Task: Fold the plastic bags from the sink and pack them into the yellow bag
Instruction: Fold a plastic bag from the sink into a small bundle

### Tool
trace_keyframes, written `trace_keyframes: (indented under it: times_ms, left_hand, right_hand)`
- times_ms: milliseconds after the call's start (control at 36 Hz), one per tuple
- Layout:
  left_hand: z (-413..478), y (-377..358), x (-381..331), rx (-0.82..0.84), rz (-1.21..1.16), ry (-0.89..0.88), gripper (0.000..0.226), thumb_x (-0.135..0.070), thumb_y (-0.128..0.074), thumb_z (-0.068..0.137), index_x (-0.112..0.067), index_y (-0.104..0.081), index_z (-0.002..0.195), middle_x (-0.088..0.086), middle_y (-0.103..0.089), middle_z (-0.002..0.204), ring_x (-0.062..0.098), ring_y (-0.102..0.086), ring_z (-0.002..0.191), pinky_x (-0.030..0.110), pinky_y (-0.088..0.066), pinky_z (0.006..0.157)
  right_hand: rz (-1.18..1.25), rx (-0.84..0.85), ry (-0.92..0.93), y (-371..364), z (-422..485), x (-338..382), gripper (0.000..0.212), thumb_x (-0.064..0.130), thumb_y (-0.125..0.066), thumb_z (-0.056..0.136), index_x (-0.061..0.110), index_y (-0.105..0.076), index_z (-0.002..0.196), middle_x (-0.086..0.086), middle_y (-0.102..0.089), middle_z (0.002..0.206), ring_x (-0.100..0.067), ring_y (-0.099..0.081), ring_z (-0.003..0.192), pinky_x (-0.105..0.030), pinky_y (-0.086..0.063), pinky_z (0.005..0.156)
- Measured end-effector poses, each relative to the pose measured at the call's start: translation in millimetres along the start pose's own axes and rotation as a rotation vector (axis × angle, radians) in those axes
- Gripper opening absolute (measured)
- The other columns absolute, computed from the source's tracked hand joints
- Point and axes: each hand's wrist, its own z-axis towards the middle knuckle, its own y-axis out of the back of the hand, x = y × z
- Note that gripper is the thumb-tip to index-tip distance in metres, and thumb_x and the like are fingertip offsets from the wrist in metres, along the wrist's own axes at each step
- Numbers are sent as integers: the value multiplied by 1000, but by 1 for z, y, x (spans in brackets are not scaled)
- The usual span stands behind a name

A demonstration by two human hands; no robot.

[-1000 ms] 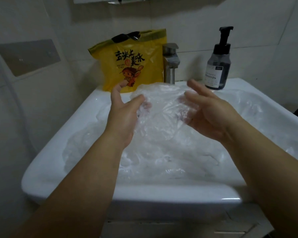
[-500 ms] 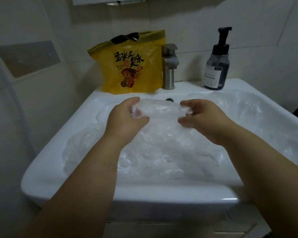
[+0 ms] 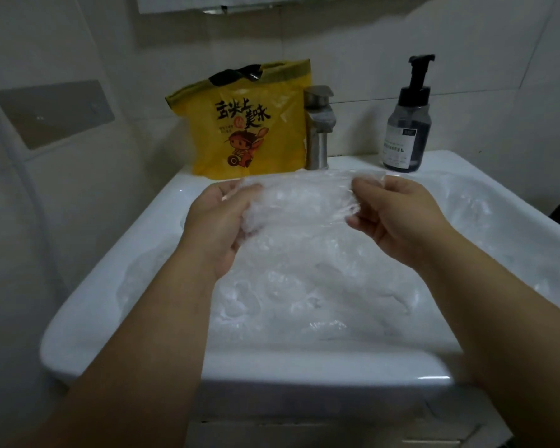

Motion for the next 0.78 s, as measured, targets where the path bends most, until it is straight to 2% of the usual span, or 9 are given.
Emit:
trace_keyframes:
  times_ms: [111,167,278,361,389,444,556,639,778]
  left_hand:
    - [0,5,-3,110,-139,135,50,-48,-70,68,-26,-60,112,3,-66,110,22,-65,101,42,-53,89]
    - [-4,2,-1,222,-85,240,68,-51,-69,60,-25,-55,122,10,-60,119,27,-65,102,42,-56,83]
    - [-5,-5,5,221,-36,279,35,-21,-72,77,-8,-63,108,11,-66,99,14,-66,74,22,-56,58]
    - [0,2,0,137,-236,266,5,-9,-65,87,-7,-62,84,8,-62,81,10,-63,61,20,-56,58]
    - [0,5,-3,157,-289,274,10,-16,-68,84,-8,-63,87,8,-62,85,11,-64,64,23,-58,64]
    - [-2,6,-5,185,-312,325,57,-46,-74,69,-10,-61,112,11,-63,105,21,-68,84,36,-59,74]
    - [-4,2,-4,157,-228,382,108,-66,-64,52,-14,-39,144,15,-53,127,32,-67,96,41,-60,65]
    - [-2,0,-1,97,-158,382,86,-56,-72,68,-19,-44,141,15,-50,125,26,-68,83,34,-59,60]
    - [0,-1,9,53,-78,269,38,3,-59,90,7,-54,127,13,-66,92,17,-67,73,23,-58,57]
  right_hand:
    - [88,-56,1,1,2,0,4,7,-56,94,7,-60,92,-5,-55,67,-9,-57,57,-22,-57,61]
    - [152,-21,-25,0,2,1,6,6,-55,95,7,-60,99,-5,-57,68,-9,-59,57,-24,-58,63]
    - [135,77,-96,0,0,1,18,2,-56,92,6,-59,110,-8,-60,80,-14,-60,67,-26,-57,64]
    - [117,84,-112,1,1,1,29,-2,-58,89,3,-57,118,-13,-62,96,-19,-62,75,-26,-57,65]
    - [127,83,-113,1,1,2,29,-4,-58,88,4,-57,117,-14,-63,99,-20,-63,76,-26,-57,65]
    - [139,108,-102,0,-1,3,28,-6,-57,88,7,-58,112,-14,-62,103,-20,-64,77,-25,-58,64]
    - [71,195,-71,-5,-6,1,26,-11,-56,85,9,-60,102,-15,-59,106,-22,-65,82,-27,-60,69]
    - [-13,230,-63,-8,-8,-2,26,-12,-58,83,8,-62,99,-12,-62,99,-21,-66,81,-28,-60,72]
    - [-74,225,-107,-7,-7,-1,25,-10,-61,83,8,-63,100,-10,-62,98,-18,-65,80,-27,-60,71]
